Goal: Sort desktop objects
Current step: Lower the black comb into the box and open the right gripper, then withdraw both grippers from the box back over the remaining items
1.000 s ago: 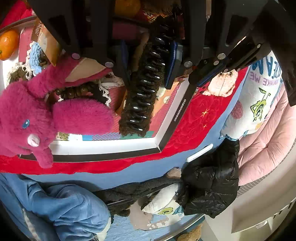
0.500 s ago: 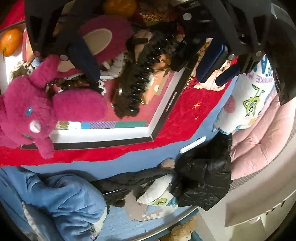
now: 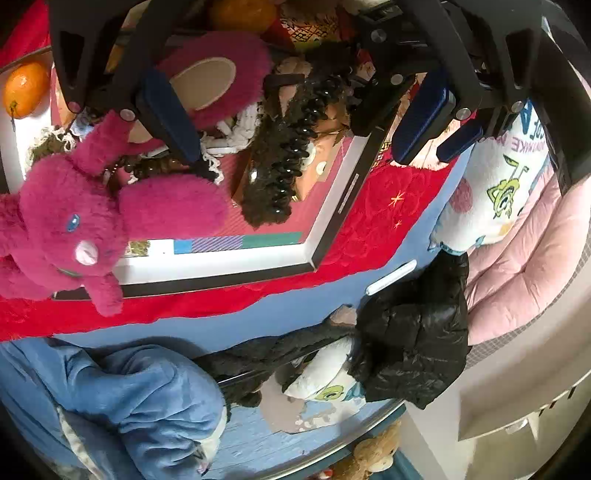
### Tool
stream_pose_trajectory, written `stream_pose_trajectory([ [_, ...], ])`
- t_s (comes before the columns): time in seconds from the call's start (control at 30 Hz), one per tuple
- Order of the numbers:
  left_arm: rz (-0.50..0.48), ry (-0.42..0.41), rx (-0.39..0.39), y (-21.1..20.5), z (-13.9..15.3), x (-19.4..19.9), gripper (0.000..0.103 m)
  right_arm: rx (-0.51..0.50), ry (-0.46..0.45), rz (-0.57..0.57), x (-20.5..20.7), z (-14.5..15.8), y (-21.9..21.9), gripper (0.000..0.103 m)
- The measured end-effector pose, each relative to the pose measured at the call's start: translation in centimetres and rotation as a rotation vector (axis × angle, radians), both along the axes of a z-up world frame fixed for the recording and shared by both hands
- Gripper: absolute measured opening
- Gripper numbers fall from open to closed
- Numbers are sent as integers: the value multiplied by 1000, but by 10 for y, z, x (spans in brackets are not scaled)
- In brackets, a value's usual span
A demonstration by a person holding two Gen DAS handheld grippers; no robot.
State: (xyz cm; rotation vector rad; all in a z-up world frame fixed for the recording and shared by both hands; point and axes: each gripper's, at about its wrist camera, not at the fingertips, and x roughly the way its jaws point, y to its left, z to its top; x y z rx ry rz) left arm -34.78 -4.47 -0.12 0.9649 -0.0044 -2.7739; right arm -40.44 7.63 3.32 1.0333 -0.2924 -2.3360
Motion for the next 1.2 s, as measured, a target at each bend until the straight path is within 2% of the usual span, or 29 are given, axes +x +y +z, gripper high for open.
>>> stream_pose_trajectory([
  [0.2, 13, 22, -5, -3, 12, 6, 103, -43, 12, -29, 0, 6, 10, 103],
  [0.43, 22, 80, 39, -13, 43, 26, 103, -65, 64, -49, 13, 26, 21, 103],
  [0.8, -3, 203, 112, -26, 115, 110, 103, -148, 164, -129, 71, 92, 74, 103],
  [1.0, -48, 222, 100, -11, 132, 155, 103, -114, 235, -163, 120, 113, 96, 103],
  [1.2, -112, 229, 94, 14, 132, 168, 103, -61, 292, -195, 148, 120, 99, 103],
])
